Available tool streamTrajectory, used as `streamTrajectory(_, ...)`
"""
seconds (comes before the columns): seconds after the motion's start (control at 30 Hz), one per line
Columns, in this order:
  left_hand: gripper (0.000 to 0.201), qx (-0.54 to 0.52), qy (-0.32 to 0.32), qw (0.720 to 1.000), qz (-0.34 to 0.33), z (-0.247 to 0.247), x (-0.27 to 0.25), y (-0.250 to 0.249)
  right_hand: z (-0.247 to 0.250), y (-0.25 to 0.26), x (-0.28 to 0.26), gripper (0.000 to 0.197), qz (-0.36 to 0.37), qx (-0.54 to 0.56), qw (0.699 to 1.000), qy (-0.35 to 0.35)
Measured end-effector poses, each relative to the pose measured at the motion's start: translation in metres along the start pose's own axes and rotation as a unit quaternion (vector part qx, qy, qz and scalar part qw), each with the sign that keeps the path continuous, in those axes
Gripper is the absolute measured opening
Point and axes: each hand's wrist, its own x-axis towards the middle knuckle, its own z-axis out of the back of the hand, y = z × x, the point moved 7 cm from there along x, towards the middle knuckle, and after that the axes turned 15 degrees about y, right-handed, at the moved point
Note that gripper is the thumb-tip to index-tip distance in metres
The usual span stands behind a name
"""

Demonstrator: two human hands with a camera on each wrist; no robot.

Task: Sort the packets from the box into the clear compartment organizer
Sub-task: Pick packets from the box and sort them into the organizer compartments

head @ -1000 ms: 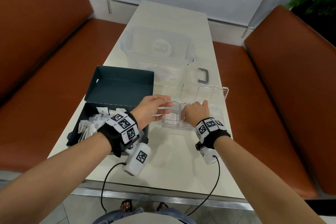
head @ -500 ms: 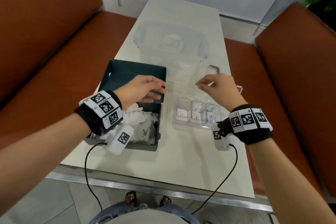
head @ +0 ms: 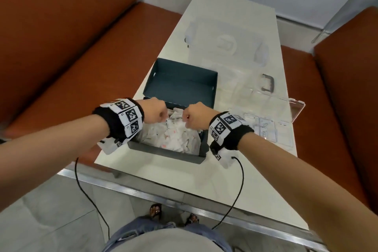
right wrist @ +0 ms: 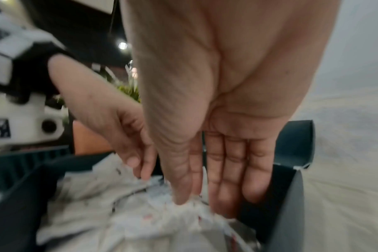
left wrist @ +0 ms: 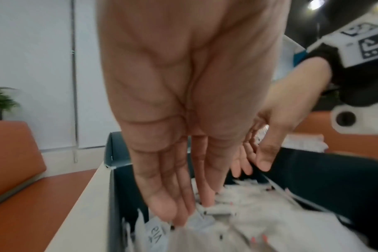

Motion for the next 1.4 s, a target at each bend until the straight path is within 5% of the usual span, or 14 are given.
streamTrajectory(0.13, 0.029, 0.11, 0.018, 0.993, 0.032, -0.013, 0.012, -0.008, -0.02, -0.002, 0.014, 0.03, -0.064, -0.099, 0.992, 0.047)
streamTrajectory(0.3, 0.082, 0.09, 0.033, 0.995, 0.004, -0.029, 0.03, -0.013, -0.045, -0.002, 0.026, 0.078, -0.067, -0.118, 0.988, 0.081)
streamTrajectory(0.4, 0.101, 0.093, 0.021, 0.995, 0.008, -0.029, 0.032, -0.016, -0.044, -0.001, 0.031, 0.08, -0.055, -0.106, 0.991, 0.056)
streamTrajectory(0.57, 0.05, 0.147, 0.043, 0.987, 0.041, -0.025, 0.032, -0.028, -0.037, -0.003, 0.025, 0.05, -0.036, -0.024, 0.998, 0.035)
streamTrajectory(0.73, 0.035, 0.11, -0.013, 0.993, 0.039, -0.018, 0.034, -0.036, -0.032, -0.003, 0.018, 0.025, -0.033, -0.02, 0.999, 0.004)
streamTrajectory(1.03, 0.013, 0.074, -0.023, 0.997, 0.016, -0.003, 0.022, -0.036, -0.021, -0.006, -0.002, 0.02, -0.017, 0.056, 0.998, -0.039)
streamTrajectory(1.27, 0.044, -0.076, -0.109, 0.99, -0.045, 0.015, 0.001, -0.021, -0.005, -0.016, -0.026, 0.016, 0.035, 0.211, 0.969, -0.127)
streamTrajectory(1.4, 0.046, -0.159, -0.193, 0.963, -0.099, 0.03, -0.015, -0.012, 0.003, -0.026, -0.039, 0.019, 0.078, 0.389, 0.901, -0.177)
